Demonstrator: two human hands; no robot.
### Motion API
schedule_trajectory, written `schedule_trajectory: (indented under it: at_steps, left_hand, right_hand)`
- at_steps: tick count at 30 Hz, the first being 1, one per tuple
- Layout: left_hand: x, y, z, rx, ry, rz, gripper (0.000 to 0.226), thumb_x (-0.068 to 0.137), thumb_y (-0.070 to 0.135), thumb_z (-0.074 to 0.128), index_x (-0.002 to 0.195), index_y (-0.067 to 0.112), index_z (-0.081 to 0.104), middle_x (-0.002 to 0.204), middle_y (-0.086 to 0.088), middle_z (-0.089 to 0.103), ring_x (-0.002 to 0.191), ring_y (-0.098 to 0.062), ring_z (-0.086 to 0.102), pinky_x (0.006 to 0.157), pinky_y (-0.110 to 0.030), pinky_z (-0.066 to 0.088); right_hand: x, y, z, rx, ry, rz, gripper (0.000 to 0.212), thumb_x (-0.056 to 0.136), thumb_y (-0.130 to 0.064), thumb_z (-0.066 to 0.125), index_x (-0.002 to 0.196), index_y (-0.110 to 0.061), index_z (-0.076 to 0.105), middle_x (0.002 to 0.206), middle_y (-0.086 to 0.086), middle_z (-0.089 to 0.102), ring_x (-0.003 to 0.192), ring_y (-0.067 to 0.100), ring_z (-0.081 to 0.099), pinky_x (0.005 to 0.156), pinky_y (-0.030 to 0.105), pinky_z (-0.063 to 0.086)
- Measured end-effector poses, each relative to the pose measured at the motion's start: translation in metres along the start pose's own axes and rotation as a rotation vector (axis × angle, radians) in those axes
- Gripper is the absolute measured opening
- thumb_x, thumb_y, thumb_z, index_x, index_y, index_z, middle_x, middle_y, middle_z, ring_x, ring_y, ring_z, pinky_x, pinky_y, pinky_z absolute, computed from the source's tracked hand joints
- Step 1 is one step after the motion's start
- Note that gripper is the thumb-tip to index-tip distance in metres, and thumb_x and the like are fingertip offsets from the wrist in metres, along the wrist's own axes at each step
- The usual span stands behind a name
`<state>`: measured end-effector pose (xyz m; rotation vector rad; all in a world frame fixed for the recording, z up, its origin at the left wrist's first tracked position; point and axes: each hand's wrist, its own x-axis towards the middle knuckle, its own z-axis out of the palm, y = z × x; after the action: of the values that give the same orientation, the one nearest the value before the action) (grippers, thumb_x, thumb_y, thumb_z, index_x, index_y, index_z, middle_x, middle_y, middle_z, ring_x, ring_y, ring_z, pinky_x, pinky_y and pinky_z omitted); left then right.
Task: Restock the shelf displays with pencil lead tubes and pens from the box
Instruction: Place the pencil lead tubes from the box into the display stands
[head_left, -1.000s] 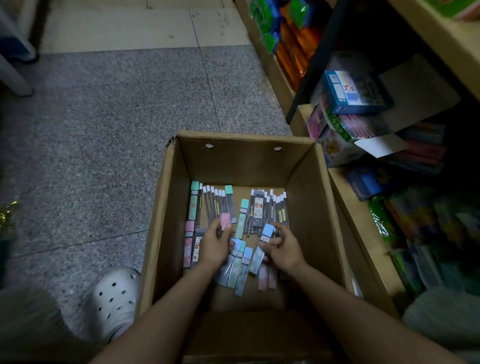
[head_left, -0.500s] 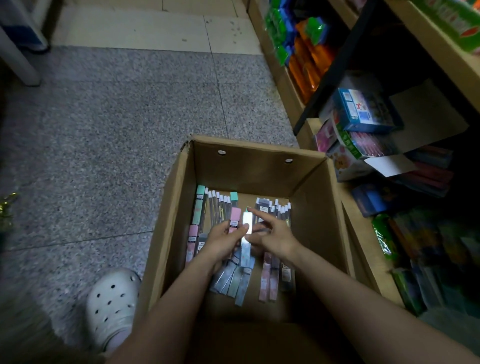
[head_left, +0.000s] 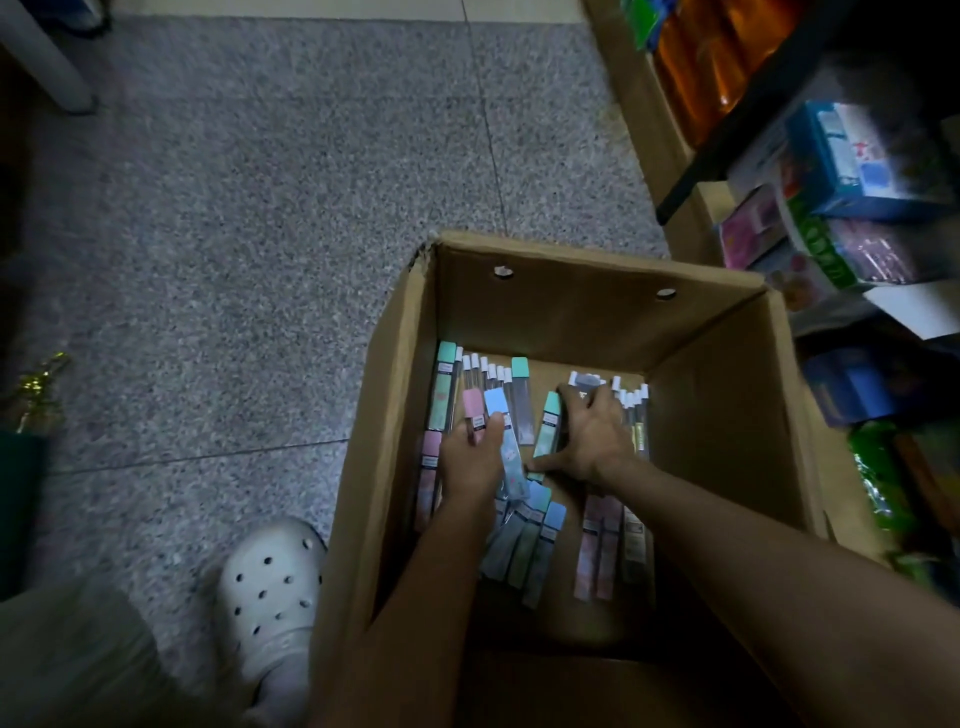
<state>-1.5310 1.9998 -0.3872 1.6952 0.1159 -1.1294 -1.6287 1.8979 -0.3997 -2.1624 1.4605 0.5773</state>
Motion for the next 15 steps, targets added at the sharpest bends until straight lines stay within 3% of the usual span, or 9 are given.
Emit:
schedule_trajectory:
  at_steps: [4,7,11,15]
  left_hand:
    - [0.002,0.0,0.002,0.02,-0.006,-0.004,0.021,0.097,0.027,0.057,0.107,0.009,0.063,0.103,-0.012,0.07,0.097,-0.027,0.067,0.09,-0.045,0.055]
    - [0.001,0.001,0.005,0.002,-0.02,0.002,0.025,0.097,0.022,0.056,0.112,0.003,0.063,0.105,-0.019,0.068,0.097,-0.031,0.066,0.089,-0.046,0.053]
    - [-0.001,0.001,0.006,0.016,-0.035,-0.004,0.021,0.097,0.022,0.056,0.106,0.004,0.063,0.097,-0.017,0.066,0.086,-0.025,0.06,0.077,-0.038,0.05]
    - [-0.004,0.0,0.003,0.047,-0.059,-0.028,0.027,0.098,0.026,0.055,0.112,0.004,0.061,0.106,-0.016,0.067,0.096,-0.029,0.062,0.085,-0.043,0.052]
  right_hand:
    - [0.006,0.011,0.004,0.031,0.057,-0.052,0.1,0.066,-0.066,0.075,0.149,-0.034,0.029,0.142,0.014,0.025,0.132,0.032,0.029,0.105,0.044,0.04]
    - [0.01,0.028,-0.001,0.106,0.17,-0.06,0.098,0.071,-0.055,0.078,0.15,-0.033,0.026,0.143,0.01,0.026,0.134,0.032,0.029,0.106,0.045,0.036]
    - [0.017,0.044,-0.012,-0.062,0.058,0.03,0.122,0.062,-0.053,0.085,0.154,-0.03,0.008,0.155,0.009,0.013,0.14,0.035,0.018,0.109,0.051,0.031]
    - [0.017,0.041,-0.015,-0.109,0.007,0.05,0.111,0.061,-0.054,0.085,0.149,-0.034,0.02,0.153,0.014,0.012,0.139,0.037,0.018,0.109,0.049,0.029]
